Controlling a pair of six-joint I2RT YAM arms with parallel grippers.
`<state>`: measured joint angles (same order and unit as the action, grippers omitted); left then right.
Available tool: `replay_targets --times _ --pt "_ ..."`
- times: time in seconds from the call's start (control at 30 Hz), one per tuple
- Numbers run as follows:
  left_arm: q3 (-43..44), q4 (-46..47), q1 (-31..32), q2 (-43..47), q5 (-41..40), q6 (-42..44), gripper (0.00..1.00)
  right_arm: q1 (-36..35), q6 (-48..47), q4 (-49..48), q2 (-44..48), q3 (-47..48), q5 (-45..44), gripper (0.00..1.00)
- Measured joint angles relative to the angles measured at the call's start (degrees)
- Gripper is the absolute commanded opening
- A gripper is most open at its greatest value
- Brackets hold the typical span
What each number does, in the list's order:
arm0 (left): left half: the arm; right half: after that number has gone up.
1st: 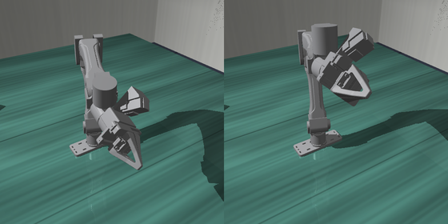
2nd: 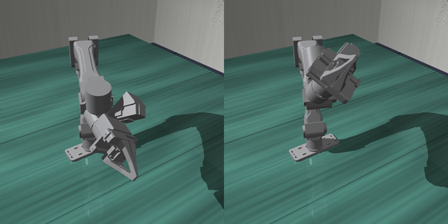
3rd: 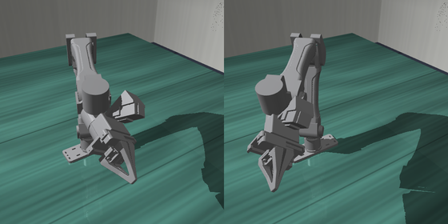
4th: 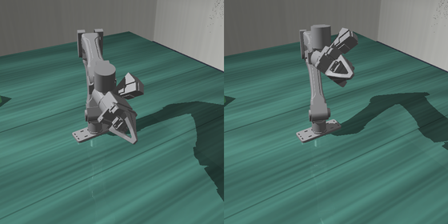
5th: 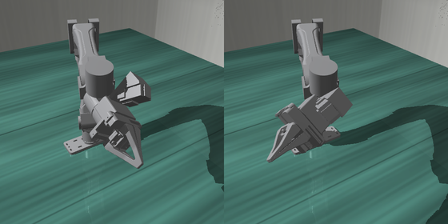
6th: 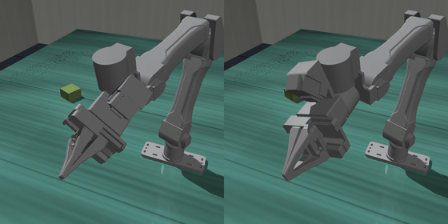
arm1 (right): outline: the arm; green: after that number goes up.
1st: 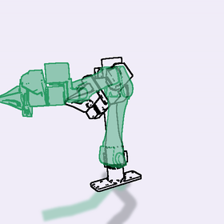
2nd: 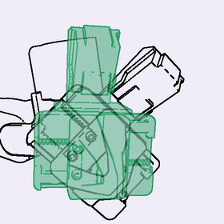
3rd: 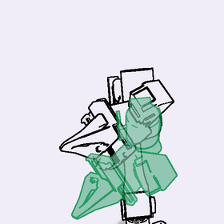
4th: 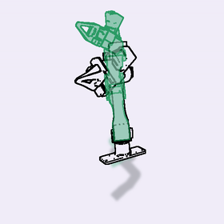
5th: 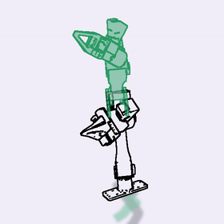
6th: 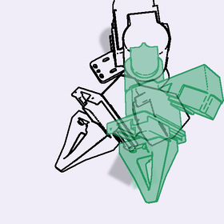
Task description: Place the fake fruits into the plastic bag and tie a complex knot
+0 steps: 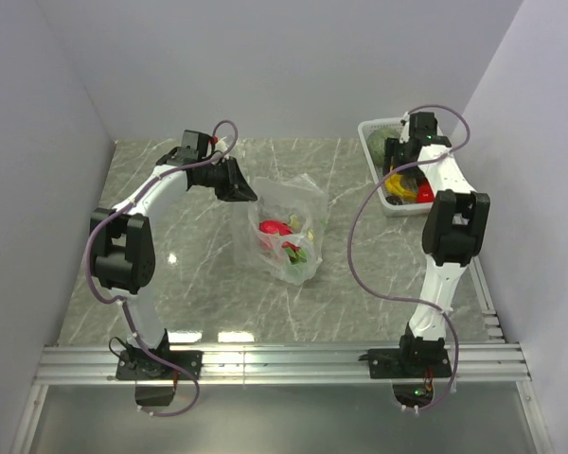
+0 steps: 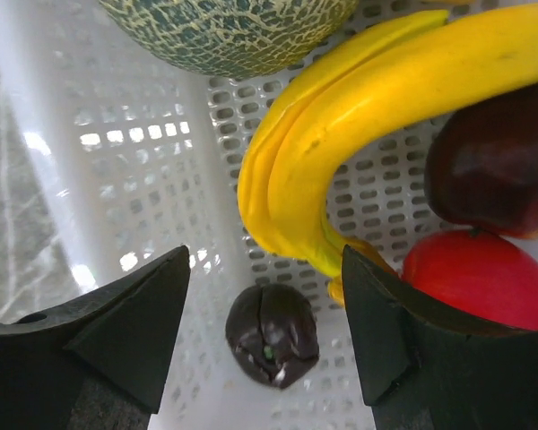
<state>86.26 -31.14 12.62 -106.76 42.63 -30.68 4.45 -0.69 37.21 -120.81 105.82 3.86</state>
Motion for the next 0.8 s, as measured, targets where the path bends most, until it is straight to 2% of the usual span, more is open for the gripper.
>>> replay_targets --times 0.23,0.33,0.37,0.43,0.47,0.53,0.57,0.67,0.8 --pt "0.0 0.0 0.0 0.0 0.0 0.0 0.19 -0.1 -2.2 -0.2 -5.9 0.0 -1.3 0.75" --pt "0.0 0.1 0.0 0.0 0.0 0.0 0.19 -0.1 -2.7 0.3 -7.0 0.0 -1.2 0.62" --pt "0.0 0.1 0.0 0.0 0.0 0.0 0.19 -0.1 -2.9 0.6 -7.1 0.0 -1.0 0.52" --pt "0.0 0.1 0.0 0.0 0.0 0.0 0.18 -0.1 -3.6 0.5 -7.0 0.0 -0.1 0.42" --pt "0.0 0.1 0.0 0.0 0.0 0.0 0.18 -0.1 -3.6 0.5 -6.9 0.0 0.1 0.32" --pt "0.0 0.1 0.0 0.0 0.0 0.0 0.18 -0.1 -3.9 0.7 -6.8 0.0 0.6 0.22" --pt "0.0 0.2 0.0 0.0 0.0 0.0 0.18 0.0 -3.9 0.9 -6.7 0.0 1.0 0.12" --pt "0.0 0.2 0.0 0.0 0.0 0.0 0.18 0.5 -3.9 2.1 -5.9 0.0 2.5 0.00" --pt "0.0 0.3 0.0 0.0 0.1 0.0 0.18 2.0 -3.9 4.8 -2.4 -0.1 5.6 0.00"
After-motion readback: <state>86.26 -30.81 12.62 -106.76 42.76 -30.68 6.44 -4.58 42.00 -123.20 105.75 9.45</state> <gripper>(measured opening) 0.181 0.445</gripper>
